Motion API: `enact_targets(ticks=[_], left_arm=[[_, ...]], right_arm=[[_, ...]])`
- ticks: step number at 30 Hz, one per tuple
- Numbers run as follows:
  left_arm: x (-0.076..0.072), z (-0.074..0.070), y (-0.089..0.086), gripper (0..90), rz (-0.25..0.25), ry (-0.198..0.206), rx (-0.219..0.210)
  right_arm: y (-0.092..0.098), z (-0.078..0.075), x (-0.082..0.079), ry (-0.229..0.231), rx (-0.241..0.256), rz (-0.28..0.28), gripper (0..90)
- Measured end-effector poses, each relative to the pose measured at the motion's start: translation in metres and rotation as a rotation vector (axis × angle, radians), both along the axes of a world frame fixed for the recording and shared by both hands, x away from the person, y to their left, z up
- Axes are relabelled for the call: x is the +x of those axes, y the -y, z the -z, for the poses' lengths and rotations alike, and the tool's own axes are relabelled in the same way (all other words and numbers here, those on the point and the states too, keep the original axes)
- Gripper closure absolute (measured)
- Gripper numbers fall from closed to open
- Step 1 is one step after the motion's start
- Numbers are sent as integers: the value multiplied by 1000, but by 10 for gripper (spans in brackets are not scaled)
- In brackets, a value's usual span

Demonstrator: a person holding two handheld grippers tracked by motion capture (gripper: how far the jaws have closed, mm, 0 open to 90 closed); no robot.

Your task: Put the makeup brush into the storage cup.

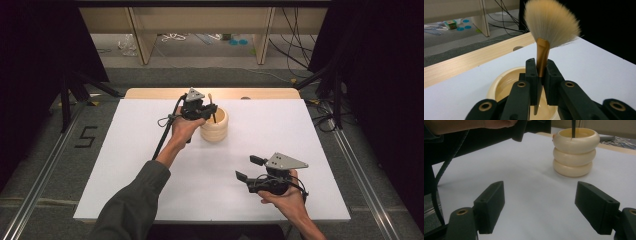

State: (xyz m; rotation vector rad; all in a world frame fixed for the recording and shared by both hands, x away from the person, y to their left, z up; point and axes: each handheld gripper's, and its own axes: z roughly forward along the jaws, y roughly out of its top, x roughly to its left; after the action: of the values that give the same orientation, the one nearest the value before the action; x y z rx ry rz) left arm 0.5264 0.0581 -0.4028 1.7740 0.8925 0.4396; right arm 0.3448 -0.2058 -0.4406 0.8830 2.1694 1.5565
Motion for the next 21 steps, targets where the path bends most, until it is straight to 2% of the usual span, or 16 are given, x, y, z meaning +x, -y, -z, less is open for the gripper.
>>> enact_targets(ticks=[10,12,16,17,18,21], left_arm=[[-1,6,-2,829,-6,-12,2],[-1,7,-3,828,-1,-8,16],[-2,10,-4,824,-4,-19,5],[-2,11,-4,821,-2,-15,16],[-3,11,-4,811,0,-20,12],[-4,12,-3,724,17,-25,46]], right_arm=[[1,-1,-1,-12,-16,0,249],[1,-1,-1,-13,-17,0,249],[1,-1,-1,-16,-15,-3,252],[0,-1,-1,-16,-16,-4,252],[0,-1,-1,-16,-15,-5,252],[1,-1,-1,-17,-16,-5,253]])
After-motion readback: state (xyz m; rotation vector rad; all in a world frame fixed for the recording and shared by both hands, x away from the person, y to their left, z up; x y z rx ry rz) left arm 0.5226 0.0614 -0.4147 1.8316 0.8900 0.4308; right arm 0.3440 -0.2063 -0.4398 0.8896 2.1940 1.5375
